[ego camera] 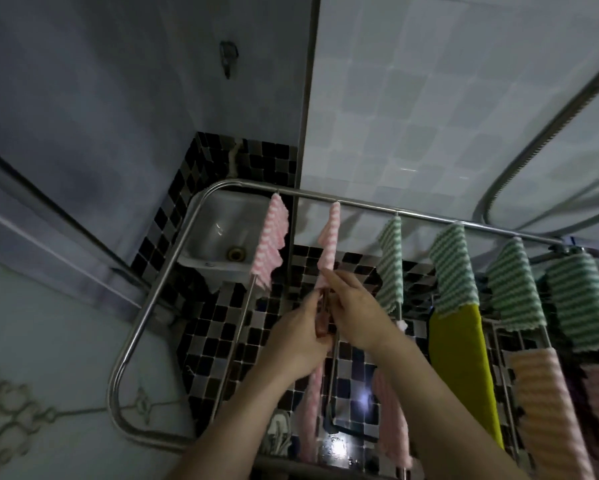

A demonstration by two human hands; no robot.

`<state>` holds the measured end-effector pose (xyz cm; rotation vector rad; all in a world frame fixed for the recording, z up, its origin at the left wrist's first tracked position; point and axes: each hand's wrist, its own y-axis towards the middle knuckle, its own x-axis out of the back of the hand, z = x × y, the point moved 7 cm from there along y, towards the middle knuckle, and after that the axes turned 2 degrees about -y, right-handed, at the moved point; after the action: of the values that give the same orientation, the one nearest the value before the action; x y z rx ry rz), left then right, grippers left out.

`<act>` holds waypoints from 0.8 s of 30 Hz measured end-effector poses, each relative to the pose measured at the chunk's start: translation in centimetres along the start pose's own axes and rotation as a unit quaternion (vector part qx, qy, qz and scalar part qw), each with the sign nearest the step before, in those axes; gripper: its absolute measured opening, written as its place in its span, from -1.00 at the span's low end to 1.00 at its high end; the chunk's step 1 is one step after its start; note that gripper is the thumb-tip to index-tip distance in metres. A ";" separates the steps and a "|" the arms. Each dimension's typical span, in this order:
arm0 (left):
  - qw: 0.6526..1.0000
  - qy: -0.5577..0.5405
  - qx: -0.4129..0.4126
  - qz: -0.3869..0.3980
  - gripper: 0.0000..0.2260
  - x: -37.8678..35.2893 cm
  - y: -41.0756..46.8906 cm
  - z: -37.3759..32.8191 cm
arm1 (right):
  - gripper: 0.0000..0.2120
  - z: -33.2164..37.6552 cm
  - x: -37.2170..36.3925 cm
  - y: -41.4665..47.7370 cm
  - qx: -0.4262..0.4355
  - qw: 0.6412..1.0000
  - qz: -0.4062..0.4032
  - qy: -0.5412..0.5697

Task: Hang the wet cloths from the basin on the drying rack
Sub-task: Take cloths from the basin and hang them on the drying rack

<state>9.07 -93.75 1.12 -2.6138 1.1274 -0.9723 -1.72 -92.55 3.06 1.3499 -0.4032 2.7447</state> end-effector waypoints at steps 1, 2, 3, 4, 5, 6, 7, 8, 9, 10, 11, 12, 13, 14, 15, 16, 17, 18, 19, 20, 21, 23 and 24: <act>1.000 0.008 0.002 -0.016 -0.34 -0.1 -0.4 -0.2 | -0.43 0.1 0.0 -0.6 0.003 1.000 0.012 0.009; 0.999 0.022 -0.003 -0.035 -0.35 -0.2 -0.7 -0.6 | -0.43 0.2 0.3 -1.3 0.005 1.000 0.012 0.017; 0.998 0.035 -0.002 -0.050 -0.37 -0.1 -0.9 -0.9 | -0.45 0.2 0.7 -1.9 0.007 1.000 0.001 0.024; 0.997 0.043 -0.002 -0.066 -0.41 -0.3 -1.4 -1.3 | -0.48 0.1 1.4 -3.2 0.010 0.999 -0.019 0.033; 0.996 0.050 0.005 -0.078 -0.46 -0.3 -1.6 -1.5 | -0.51 0.0 2.1 -4.2 0.014 0.998 -0.038 0.042; 0.994 0.060 0.011 -0.092 -0.51 -0.3 -2.1 -2.0 | -0.55 -0.4 3.0 -5.8 0.012 0.997 -0.056 0.051; 0.992 0.072 0.023 -0.106 -0.55 -0.1 -2.5 -1.9 | -0.59 -0.7 3.6 -6.9 0.006 0.996 -0.069 0.056; 0.988 0.092 0.028 -0.122 -0.56 -0.4 -3.2 -2.4 | -0.62 -1.4 4.7 -8.9 -0.007 0.994 -0.086 0.064; 0.983 0.114 0.028 -0.140 -0.56 -0.5 -3.9 -2.9 | -0.64 -2.2 5.6 -10.6 -0.017 0.991 -0.105 0.078; 0.979 0.121 0.020 -0.160 -0.57 -0.6 -4.4 -3.3 | -0.66 -3.0 6.4 -12.3 -0.030 0.987 -0.122 0.098; 0.977 0.108 0.006 -0.181 -0.60 -0.8 -5.2 -4.3 | -0.68 -3.7 7.2 -14.0 -0.040 0.982 -0.142 0.116; 0.977 0.078 -0.012 -0.200 -0.65 -1.0 -5.5 -4.8 | -0.70 -4.5 7.8 -15.2 -0.056 0.978 -0.154 0.133; 0.978 0.038 -0.031 -0.202 -0.72 -1.5 -6.1 -5.7 | -0.72 -5.1 8.4 -16.7 -0.071 0.972 -0.167 0.148; 0.980 0.001 -0.057 -0.193 -0.79 -2.4 -6.8 -7.1 | -0.75 -5.9 9.3 -18.8 -0.088 0.965 -0.185 0.163; 0.981 -0.038 -0.070 -0.178 -0.84 -3.2 -7.3 -8.0 | -0.77 -6.6 9.9 -20.0 -0.101 0.957 -0.201 0.184; 0.982 -0.077 -0.082 -0.155 -0.85 -4.2 -7.7 -9.1 | -0.79 -7.5 10.4 -21.6 -0.118 0.945 -0.218 0.213; 0.982 -0.110 -0.084 -0.125 -0.84 -5.4 -8.3 -10.4 | -0.80 -8.5 10.8 -23.2 -0.132 0.929 -0.238 0.251; 0.981 -0.143 -0.085 -0.098 -0.82 -6.6 -8.8 -11.3 | -0.81 -9.2 11.1 -24.6 -0.142 0.914 -0.248 0.287; 0.979 -0.165 -0.087 -0.080 -0.80 -7.6 -9.3 -12.1 | -0.82 -9.9 11.1 -25.6 -0.150 0.898 -0.256 0.324; 0.978 -0.175 -0.098 -0.056 -0.79 -9.1 -9.7 -13.4 | -0.82 -10.8 11.5 -27.6 -0.164 0.876 -0.276 0.360; 0.979 -0.174 -0.099 -0.045 -0.79 -9.9 -10.2 -14.0 | -0.83 -11.2 11.4 -28.6 -0.170 0.852 -0.290 0.402; 0.980 -0.169 -0.107 -0.002 -0.77 -12.9 -11.2 -15.8 | -0.83 -12.3 12.0 -32.8 -0.204 0.795 -0.339 0.460; 0.979 -0.172 -0.107 0.016 -0.76 -14.3 -11.6 -16.4 | -0.83 -12.9 12.1 -34.8 -0.219 0.769 -0.362 0.479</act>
<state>-1.23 -73.50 10.81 -2.7708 1.2344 -0.3839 -13.43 -56.48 12.28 -0.1163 -0.2978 2.0654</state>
